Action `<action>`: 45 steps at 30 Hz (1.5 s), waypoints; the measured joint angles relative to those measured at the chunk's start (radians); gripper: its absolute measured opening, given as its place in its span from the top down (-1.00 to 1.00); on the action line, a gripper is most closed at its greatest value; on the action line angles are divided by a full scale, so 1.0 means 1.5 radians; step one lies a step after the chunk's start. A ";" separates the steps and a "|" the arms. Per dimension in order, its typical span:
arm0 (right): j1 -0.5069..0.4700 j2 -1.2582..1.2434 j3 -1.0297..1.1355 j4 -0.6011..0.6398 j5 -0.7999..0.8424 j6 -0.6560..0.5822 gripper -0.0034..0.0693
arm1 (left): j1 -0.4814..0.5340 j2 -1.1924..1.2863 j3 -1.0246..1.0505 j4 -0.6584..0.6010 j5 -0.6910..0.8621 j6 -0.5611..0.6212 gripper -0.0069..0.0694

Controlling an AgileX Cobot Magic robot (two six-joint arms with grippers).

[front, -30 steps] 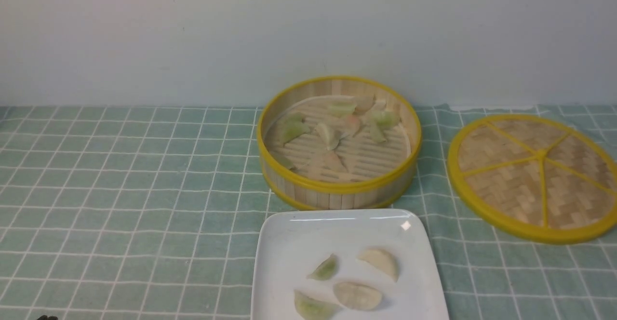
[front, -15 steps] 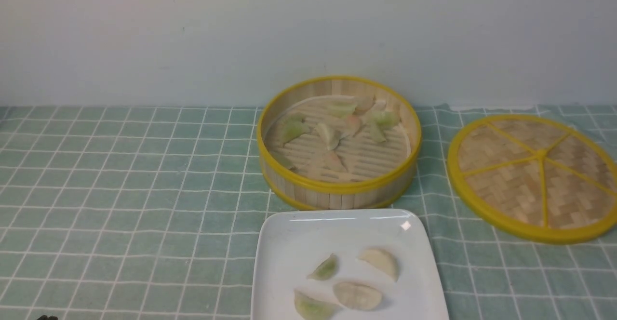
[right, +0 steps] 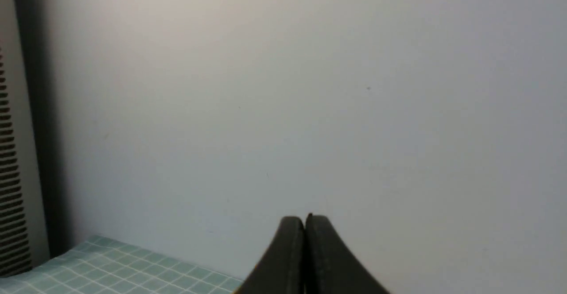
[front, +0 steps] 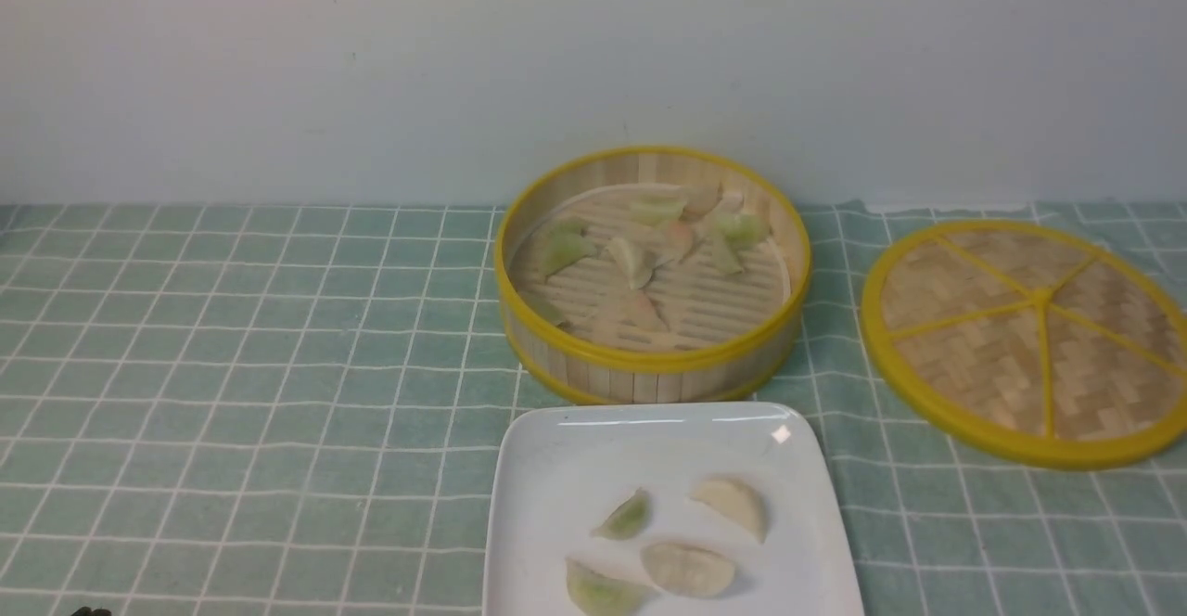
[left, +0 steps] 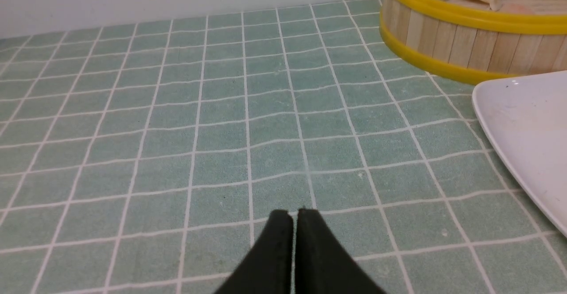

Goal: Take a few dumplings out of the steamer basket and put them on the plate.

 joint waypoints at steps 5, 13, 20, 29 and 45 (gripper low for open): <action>-0.006 0.000 0.061 0.025 -0.062 -0.030 0.94 | 0.000 0.000 0.000 0.000 0.000 0.000 0.83; -0.216 0.000 0.218 0.028 -0.073 -0.038 0.94 | 0.000 0.000 0.000 0.000 0.001 0.000 0.83; -0.358 0.001 0.341 0.027 -0.053 -0.039 0.94 | 0.000 0.000 0.000 0.000 0.003 0.000 0.83; -0.359 0.001 0.341 0.027 -0.047 -0.039 0.94 | 0.000 0.000 0.000 0.000 0.003 0.000 0.83; -0.359 0.001 0.341 0.027 -0.047 -0.039 0.94 | 0.000 0.000 0.000 0.000 0.003 0.000 0.83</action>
